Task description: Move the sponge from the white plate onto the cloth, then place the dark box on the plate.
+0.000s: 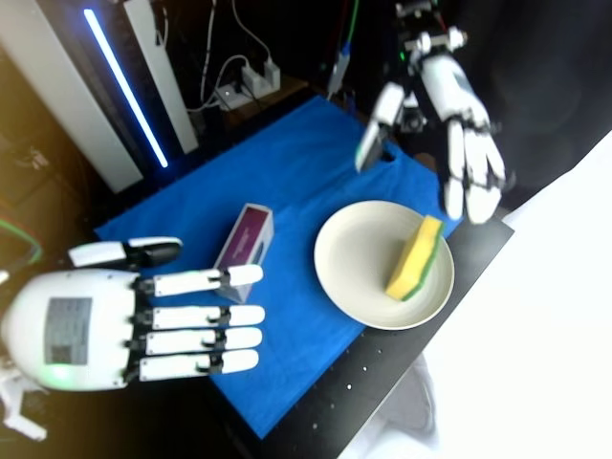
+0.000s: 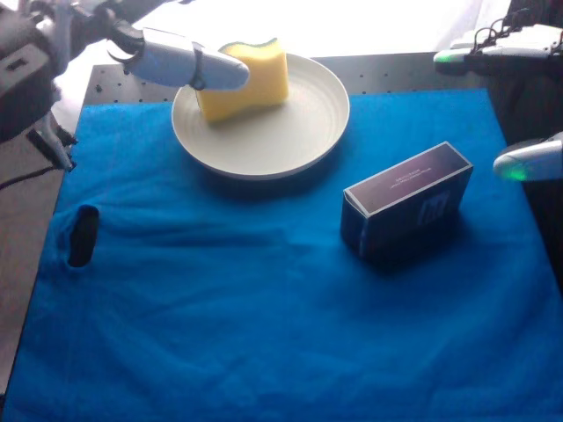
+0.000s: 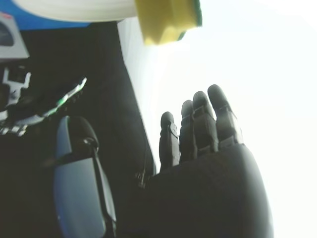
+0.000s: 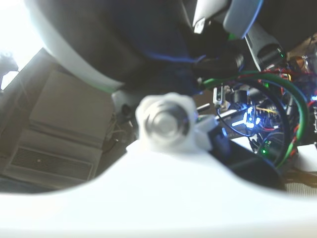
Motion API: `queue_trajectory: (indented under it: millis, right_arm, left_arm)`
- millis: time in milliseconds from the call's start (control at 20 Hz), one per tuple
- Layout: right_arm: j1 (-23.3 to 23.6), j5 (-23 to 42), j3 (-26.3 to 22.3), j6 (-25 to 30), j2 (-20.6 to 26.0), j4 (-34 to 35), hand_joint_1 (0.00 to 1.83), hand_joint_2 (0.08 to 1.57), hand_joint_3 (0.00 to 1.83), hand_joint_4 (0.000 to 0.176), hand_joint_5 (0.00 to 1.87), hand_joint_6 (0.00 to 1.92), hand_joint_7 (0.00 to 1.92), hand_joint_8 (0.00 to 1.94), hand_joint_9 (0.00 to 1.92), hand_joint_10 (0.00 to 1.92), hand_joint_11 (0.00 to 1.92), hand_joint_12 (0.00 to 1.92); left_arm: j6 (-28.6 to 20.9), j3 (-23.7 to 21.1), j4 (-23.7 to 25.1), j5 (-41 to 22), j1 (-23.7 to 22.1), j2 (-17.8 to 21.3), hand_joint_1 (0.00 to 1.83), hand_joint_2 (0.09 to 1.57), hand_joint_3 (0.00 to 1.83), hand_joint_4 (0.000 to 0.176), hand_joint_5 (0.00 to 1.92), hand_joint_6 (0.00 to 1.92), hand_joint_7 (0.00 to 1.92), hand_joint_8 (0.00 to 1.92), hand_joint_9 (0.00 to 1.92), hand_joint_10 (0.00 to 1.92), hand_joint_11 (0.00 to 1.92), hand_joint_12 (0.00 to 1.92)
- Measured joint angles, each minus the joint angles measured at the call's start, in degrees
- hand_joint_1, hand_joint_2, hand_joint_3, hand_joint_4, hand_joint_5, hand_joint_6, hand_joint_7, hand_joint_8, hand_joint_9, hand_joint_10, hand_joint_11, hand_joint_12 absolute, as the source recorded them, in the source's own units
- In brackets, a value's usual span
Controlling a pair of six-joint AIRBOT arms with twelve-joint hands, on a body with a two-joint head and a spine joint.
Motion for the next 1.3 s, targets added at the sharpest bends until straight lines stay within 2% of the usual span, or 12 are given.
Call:
queue_trajectory:
  millis: [50,100,250,350,600,750,950,1100,1150,1200,1250,1300]
  right_arm:
    - [0.0,0.0,0.2,0.0,-0.2,-0.1,0.57,1.03,0.0,0.144,0.19,0.0,0.14,0.0,0.07,0.0,0.02,0.12]
    - [0.0,0.0,0.3,0.0,-0.4,-0.3,0.57,1.03,0.0,0.132,0.19,0.0,0.15,0.0,0.07,0.0,0.02,0.12]
    - [1.6,-0.4,1.4,0.0,-1.6,-1.6,0.55,1.03,0.0,0.138,0.18,0.0,0.15,0.0,0.09,0.01,0.03,0.13]
    - [2.6,-0.3,1.4,0.0,-1.8,-2.4,0.56,1.03,0.0,0.135,0.18,0.0,0.14,0.0,0.08,0.0,0.01,0.12]
    - [2.8,0.0,1.4,0.0,-1.9,-3.0,0.56,1.03,0.0,0.135,0.18,0.0,0.14,0.0,0.08,0.0,0.01,0.12]
    - [2.8,0.0,1.4,0.6,-2.0,-3.0,0.56,1.03,0.0,0.135,0.18,0.0,0.14,0.0,0.08,0.0,0.01,0.13]
    - [2.8,0.0,1.4,1.1,-1.9,-3.0,0.56,1.03,0.0,0.135,0.18,0.0,0.14,0.0,0.08,0.0,0.01,0.13]
    - [2.8,0.0,1.4,1.9,-1.9,-2.9,0.6,1.04,0.0,0.126,0.18,0.0,0.14,0.0,0.08,0.0,0.01,0.13]
    - [2.8,0.0,1.4,2.0,-1.9,-2.8,0.6,1.05,0.0,0.103,0.17,0.0,0.14,0.0,0.09,0.0,0.01,0.14]
    - [2.8,0.1,1.4,2.0,-2.0,-2.8,0.73,1.07,0.01,0.15,0.19,0.01,0.16,0.01,0.12,0.01,0.05,0.15]
    - [2.8,0.1,1.4,2.1,-1.9,-2.7,0.75,1.07,0.01,0.153,0.2,0.01,0.17,0.01,0.13,0.01,0.06,0.16]
    - [2.8,0.0,1.4,2.1,-2.0,-2.6,0.77,1.07,0.01,0.154,0.2,0.01,0.17,0.01,0.13,0.01,0.07,0.16]
  left_arm:
    - [0.1,1.9,0.2,1.7,-0.5,-1.6,0.79,0.92,0.0,0.074,0.41,0.01,0.41,0.01,0.44,0.02,0.0,1.04]
    - [0.0,3.9,0.9,4.4,-1.2,-3.4,0.8,0.93,0.0,0.069,0.42,0.01,0.44,0.01,0.46,0.02,0.0,0.99]
    - [0.0,8.9,3.0,10.1,-2.2,-8.1,0.93,0.97,0.0,0.004,0.59,0.01,0.63,0.01,0.59,0.01,0.06,0.96]
    - [0.0,10.2,3.4,12.5,-2.2,-9.7,0.98,0.98,0.0,0.0,0.71,0.02,0.79,0.01,0.67,0.02,0.15,0.98]
    - [0.0,11.7,3.5,14.6,-2.1,-10.5,0.99,0.98,0.0,0.0,0.72,0.0,0.8,0.0,0.68,0.01,0.15,0.98]
    - [0.0,9.1,3.6,13.1,-2.1,-9.0,0.99,0.98,0.0,0.0,0.72,0.0,0.8,0.0,0.68,0.01,0.15,0.98]
    - [-0.1,1.6,5.3,5.7,-2.8,-3.1,0.99,0.98,0.0,0.0,0.72,0.0,0.8,0.0,0.68,0.0,0.15,0.98]
    - [4.2,-2.9,5.8,0.8,-4.9,0.3,1.03,1.02,0.0,0.0,0.82,0.04,0.88,0.03,0.77,0.03,0.21,1.05]
    - [6.5,-3.0,5.6,0.8,-5.7,0.3,1.15,1.15,0.01,0.0,0.77,1.04,0.91,0.91,0.76,0.69,0.33,1.41]
    - [8.8,-3.1,5.2,1.2,-5.9,0.1,1.2,1.13,0.0,0.02,0.95,0.99,0.93,1.06,0.78,0.85,0.4,1.38]
    - [9.4,-1.8,5.0,2.4,-6.0,-1.2,1.22,1.11,0.0,0.02,1.02,0.91,0.94,1.09,0.77,0.89,0.44,1.35]
    - [9.6,-0.1,4.3,4.7,-5.6,-2.7,1.23,1.11,0.0,0.0,1.04,0.8,0.95,1.16,0.74,0.96,0.44,1.47]
